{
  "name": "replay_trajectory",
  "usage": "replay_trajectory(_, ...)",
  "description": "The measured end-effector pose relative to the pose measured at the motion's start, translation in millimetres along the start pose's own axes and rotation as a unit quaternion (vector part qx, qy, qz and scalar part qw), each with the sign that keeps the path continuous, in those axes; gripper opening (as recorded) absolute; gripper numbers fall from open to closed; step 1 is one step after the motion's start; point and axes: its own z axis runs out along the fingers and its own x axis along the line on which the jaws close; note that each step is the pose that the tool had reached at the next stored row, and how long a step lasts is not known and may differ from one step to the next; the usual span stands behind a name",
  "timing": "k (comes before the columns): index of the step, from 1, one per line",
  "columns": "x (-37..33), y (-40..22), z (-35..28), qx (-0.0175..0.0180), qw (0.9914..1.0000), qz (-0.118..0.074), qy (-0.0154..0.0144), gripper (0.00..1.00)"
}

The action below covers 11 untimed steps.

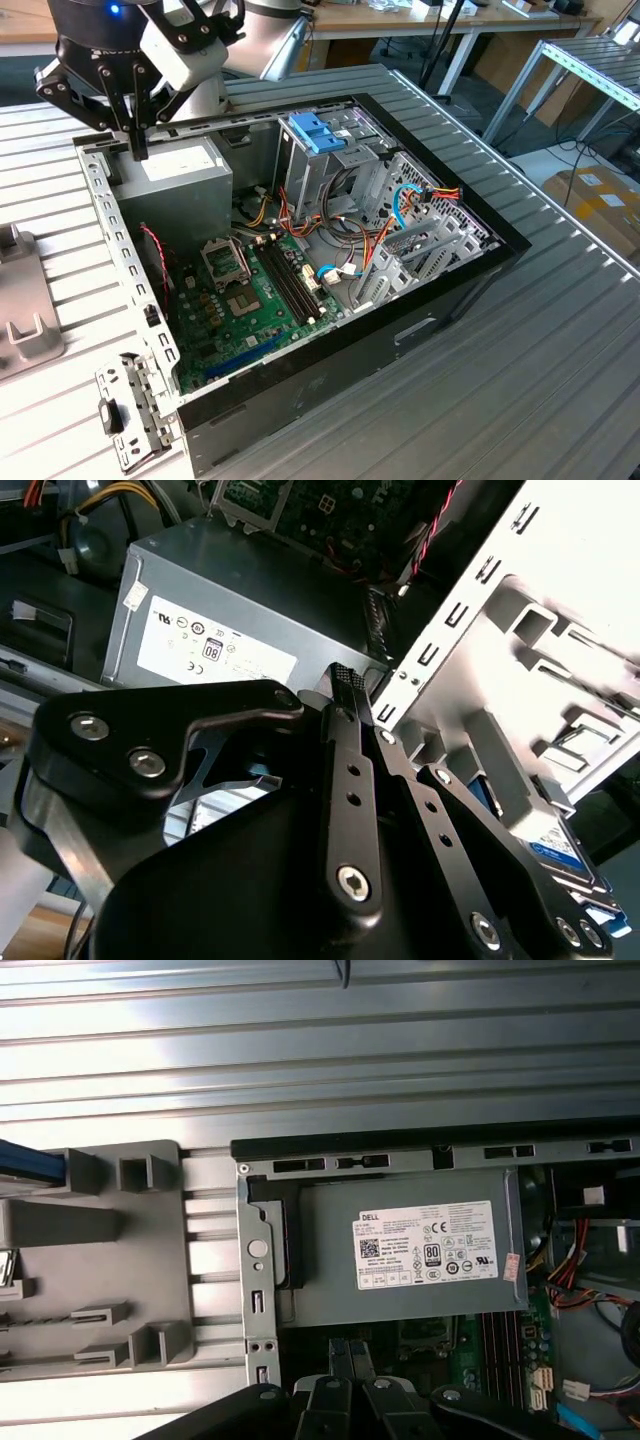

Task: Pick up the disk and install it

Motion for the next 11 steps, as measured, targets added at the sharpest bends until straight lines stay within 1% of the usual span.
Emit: replay_trajectory(11, 5.5, -0.4, -0.2, 0.0, 1.0, 0.0, 0.0, 0.11)
